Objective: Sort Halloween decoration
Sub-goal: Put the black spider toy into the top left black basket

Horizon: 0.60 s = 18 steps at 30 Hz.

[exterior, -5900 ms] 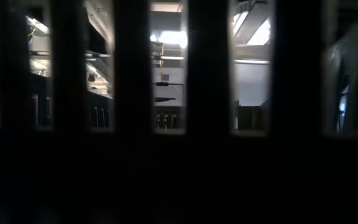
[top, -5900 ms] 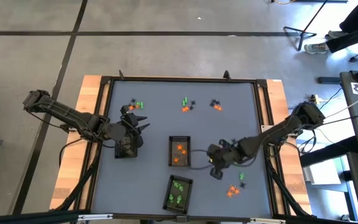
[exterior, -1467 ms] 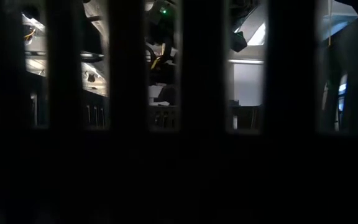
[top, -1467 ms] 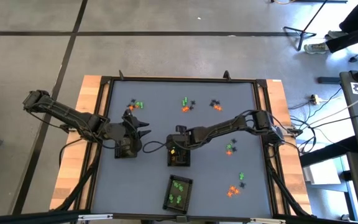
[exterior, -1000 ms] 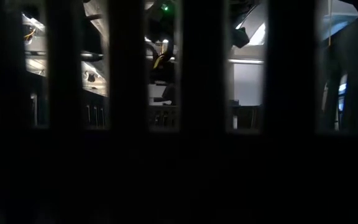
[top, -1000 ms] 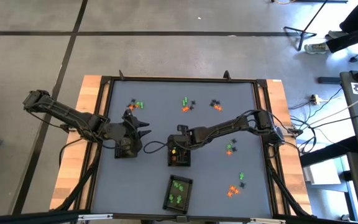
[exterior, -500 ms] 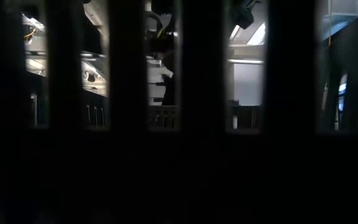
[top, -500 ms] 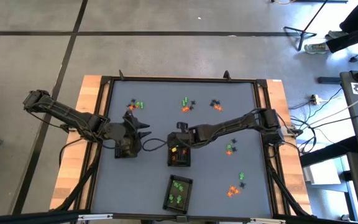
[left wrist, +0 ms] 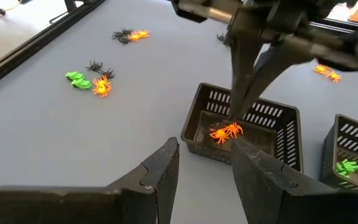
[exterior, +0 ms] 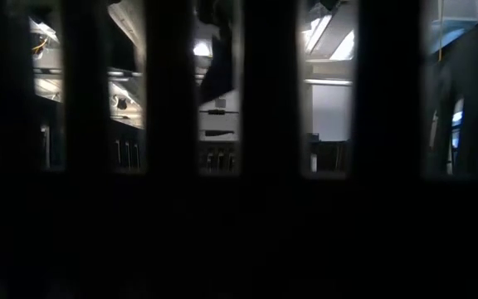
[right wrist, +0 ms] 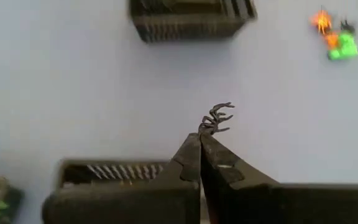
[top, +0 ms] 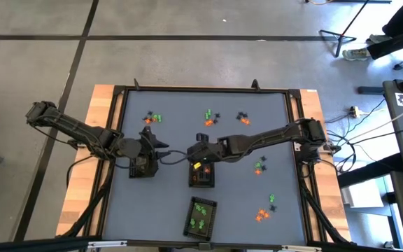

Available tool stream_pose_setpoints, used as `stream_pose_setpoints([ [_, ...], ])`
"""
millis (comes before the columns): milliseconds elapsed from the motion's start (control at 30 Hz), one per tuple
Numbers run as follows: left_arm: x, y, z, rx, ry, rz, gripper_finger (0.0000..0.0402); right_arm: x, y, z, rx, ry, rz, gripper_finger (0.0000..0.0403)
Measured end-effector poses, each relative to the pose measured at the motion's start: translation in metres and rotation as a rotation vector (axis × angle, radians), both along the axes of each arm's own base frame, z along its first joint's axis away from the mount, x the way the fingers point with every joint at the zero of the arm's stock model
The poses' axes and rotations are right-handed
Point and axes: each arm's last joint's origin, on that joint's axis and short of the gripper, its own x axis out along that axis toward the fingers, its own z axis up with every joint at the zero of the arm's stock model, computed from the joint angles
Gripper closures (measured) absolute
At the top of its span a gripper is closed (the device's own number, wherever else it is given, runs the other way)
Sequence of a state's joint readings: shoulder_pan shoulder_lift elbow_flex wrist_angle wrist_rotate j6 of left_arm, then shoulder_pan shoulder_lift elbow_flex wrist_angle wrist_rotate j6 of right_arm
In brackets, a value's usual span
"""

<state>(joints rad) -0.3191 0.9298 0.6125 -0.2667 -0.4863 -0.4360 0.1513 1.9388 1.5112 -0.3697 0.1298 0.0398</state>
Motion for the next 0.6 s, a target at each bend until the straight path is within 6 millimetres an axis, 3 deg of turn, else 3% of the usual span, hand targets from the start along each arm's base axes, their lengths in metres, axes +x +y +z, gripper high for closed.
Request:
stream_pose_setpoints([
  [267,0.008,-0.004,-0.006,-0.039,0.016,-0.026,0.0264,0.005,0.010,0.011,0.067,-0.106,0.136,0.0403],
  [600,0.026,-0.013,-0.022,0.009,0.082,-0.191,0.0264,0.006,0.011,0.013,0.082,-0.127,0.162,0.0403],
])
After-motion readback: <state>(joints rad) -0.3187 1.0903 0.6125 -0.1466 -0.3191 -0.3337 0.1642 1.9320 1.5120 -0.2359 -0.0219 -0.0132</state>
